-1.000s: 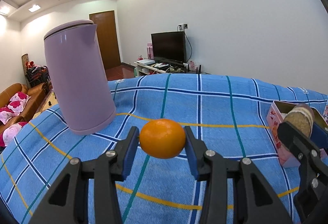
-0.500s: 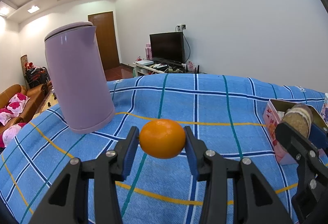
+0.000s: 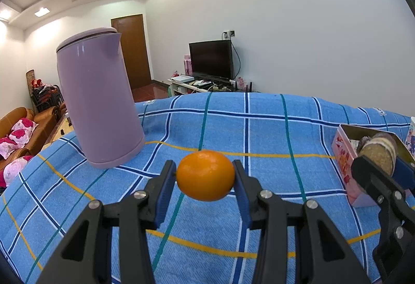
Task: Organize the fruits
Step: 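Lift the tuber piece and orange and hold them above the cloth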
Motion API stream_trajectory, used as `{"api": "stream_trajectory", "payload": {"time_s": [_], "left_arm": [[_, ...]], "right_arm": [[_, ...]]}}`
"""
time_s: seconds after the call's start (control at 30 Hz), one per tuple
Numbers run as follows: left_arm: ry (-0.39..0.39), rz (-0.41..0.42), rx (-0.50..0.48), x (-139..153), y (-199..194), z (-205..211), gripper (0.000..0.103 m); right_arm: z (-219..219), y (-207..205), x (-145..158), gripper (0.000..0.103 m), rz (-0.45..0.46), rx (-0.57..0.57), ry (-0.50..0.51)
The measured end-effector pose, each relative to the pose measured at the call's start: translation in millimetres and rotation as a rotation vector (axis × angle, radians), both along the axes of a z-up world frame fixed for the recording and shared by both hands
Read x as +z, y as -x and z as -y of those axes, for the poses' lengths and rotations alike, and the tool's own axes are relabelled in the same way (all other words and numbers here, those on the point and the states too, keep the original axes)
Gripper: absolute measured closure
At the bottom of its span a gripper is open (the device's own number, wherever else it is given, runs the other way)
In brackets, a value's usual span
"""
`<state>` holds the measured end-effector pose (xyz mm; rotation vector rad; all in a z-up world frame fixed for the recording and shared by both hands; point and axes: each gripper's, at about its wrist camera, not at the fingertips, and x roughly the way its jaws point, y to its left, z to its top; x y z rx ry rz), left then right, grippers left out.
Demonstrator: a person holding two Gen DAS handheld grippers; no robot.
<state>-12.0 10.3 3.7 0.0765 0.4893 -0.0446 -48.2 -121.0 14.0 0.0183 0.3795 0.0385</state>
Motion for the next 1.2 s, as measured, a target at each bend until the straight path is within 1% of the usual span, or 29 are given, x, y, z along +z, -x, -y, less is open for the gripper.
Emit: {"api": "stream_trajectory", "payload": {"time_s": [0.6, 0.87, 1.2], "left_arm": [[-0.011, -0.004, -0.015, -1.1, 5.6, 7.4, 0.057], [-0.026, 0.001, -0.030, -0.7, 12.6, 16.9, 0.057], [-0.035, 0.000, -0.067, 0.7, 21.1, 29.9, 0.057]], "right_arm": [[2.4, 2.8, 0.4, 0.062, -0.005, -0.009, 0.000], [12.5, 11.4, 0.0, 0.062, -0.004, -0.022, 0.001], [22.5, 23.1, -0.1, 0.063, 0.002, -0.034, 0.027]]}}
